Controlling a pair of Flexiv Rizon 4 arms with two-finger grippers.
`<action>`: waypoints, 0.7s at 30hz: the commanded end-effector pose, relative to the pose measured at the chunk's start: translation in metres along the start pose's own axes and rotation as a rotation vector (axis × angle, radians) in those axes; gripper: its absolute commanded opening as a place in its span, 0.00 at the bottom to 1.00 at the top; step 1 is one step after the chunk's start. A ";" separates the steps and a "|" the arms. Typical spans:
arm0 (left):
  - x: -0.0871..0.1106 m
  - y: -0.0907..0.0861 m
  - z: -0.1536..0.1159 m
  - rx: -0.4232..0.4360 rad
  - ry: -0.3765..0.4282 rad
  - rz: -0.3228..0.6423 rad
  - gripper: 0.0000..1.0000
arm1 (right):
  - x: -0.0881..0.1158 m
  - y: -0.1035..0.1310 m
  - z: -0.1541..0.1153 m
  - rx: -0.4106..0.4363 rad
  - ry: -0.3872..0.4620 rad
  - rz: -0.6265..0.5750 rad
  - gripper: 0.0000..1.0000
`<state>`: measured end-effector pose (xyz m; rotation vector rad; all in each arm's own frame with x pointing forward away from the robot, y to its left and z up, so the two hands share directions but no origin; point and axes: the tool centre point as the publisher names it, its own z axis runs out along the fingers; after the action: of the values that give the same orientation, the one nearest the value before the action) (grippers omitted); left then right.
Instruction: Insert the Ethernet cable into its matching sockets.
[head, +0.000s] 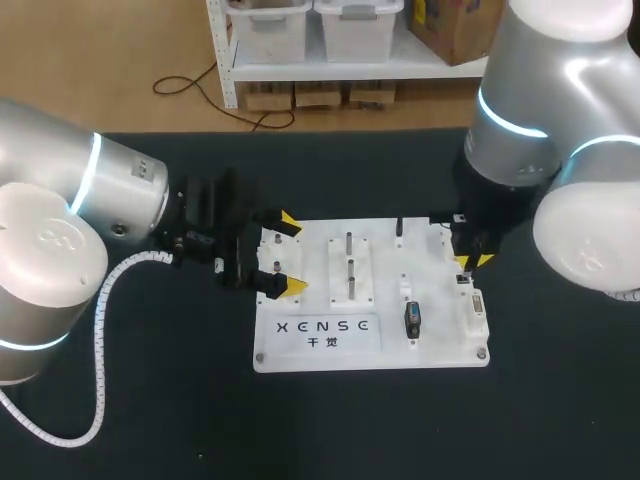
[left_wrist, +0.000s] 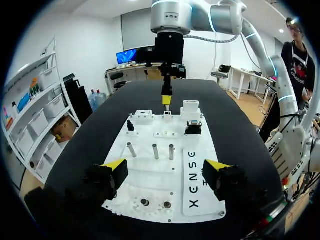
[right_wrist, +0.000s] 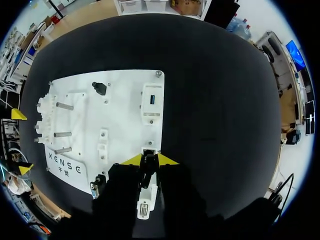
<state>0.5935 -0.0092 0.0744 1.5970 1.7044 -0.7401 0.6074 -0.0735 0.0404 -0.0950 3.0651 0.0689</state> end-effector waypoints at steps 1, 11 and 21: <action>0.000 0.001 0.001 0.000 0.001 0.000 1.00 | -0.001 0.001 0.004 -0.003 0.013 -0.003 0.00; 0.000 0.001 0.001 0.000 0.001 0.000 1.00 | 0.001 0.001 0.007 -0.008 0.019 -0.004 0.00; 0.000 0.001 0.001 0.000 0.001 0.000 1.00 | -0.002 0.003 0.008 -0.010 0.009 -0.014 0.00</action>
<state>0.5935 -0.0092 0.0744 1.5970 1.7044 -0.7401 0.6095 -0.0699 0.0335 -0.1173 3.0748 0.0841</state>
